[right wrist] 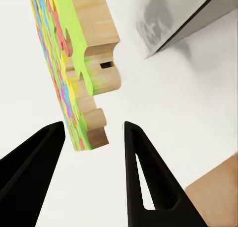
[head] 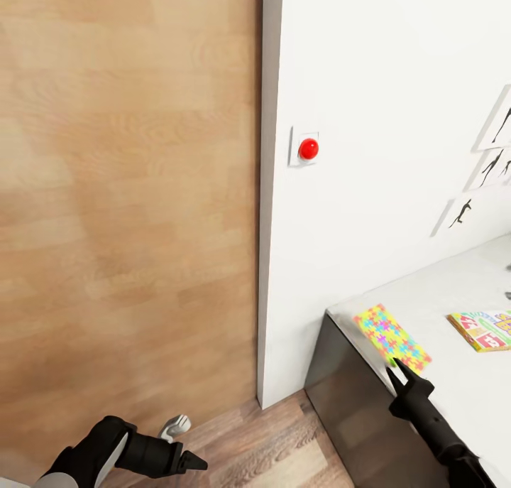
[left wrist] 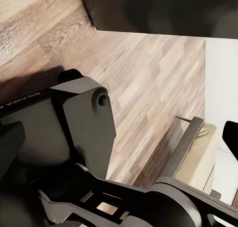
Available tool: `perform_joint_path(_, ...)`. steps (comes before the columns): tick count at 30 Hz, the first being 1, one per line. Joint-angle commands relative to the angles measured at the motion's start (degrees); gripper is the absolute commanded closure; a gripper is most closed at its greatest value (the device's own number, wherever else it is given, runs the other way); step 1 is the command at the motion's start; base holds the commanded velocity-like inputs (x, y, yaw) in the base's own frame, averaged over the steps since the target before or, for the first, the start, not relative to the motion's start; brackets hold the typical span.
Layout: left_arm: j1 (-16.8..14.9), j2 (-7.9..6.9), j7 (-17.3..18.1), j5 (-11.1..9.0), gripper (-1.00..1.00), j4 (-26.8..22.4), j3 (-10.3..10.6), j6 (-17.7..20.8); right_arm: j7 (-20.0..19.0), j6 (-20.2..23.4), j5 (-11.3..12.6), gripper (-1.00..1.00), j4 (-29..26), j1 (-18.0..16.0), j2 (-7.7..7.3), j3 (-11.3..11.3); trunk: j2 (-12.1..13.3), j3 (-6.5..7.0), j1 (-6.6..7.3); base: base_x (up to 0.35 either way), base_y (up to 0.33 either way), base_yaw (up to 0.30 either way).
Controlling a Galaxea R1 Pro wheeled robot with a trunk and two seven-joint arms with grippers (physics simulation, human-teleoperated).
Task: Put all the toys in the child's room - the three board games (two on the bed and one on the table), the two jigsaw puzzles on the table, and the tennis ball on the table - inside the toy box on the table in the child's room.
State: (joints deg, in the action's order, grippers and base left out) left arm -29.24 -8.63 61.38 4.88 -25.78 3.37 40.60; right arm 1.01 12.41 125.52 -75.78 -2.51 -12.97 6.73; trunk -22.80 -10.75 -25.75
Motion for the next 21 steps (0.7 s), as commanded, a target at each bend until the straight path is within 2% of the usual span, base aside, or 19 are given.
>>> perform_joint_path(1,-0.03,0.00,0.32,0.31,-1.00,-0.12,0.06,0.37,0.09,1.58,0.88,1.00,1.16,-0.04,0.02,0.73,-0.12,-0.12,-0.03,-0.001,0.000,0.000)
perform_joint_path(2,-0.03,0.01,0.32,0.31,-1.00,-0.13,0.06,0.36,0.07,3.66,2.16,1.00,2.42,-0.04,0.04,2.08,-0.12,-0.12,-0.03,0.000,0.000,0.000)
perform_joint_path(6,-0.03,0.37,0.27,0.31,-1.00,-0.14,0.05,0.35,0.04,9.23,4.79,1.00,3.80,-0.07,0.06,4.41,-0.12,-0.12,-0.03,-0.034,0.000,0.000)
perform_joint_path(12,-0.08,0.68,0.28,0.31,-1.00,-0.35,0.06,0.41,-0.14,11.42,5.45,1.00,5.25,-0.12,0.06,4.92,-0.12,-0.12,-0.03,-0.138,0.000,0.000)
perform_joint_path(21,-0.12,0.71,0.32,0.31,-1.00,-0.91,0.06,0.52,-0.59,11.61,4.68,1.00,5.05,-0.14,-0.05,4.54,-0.12,-0.12,-0.03,-0.022,0.000,0.000)
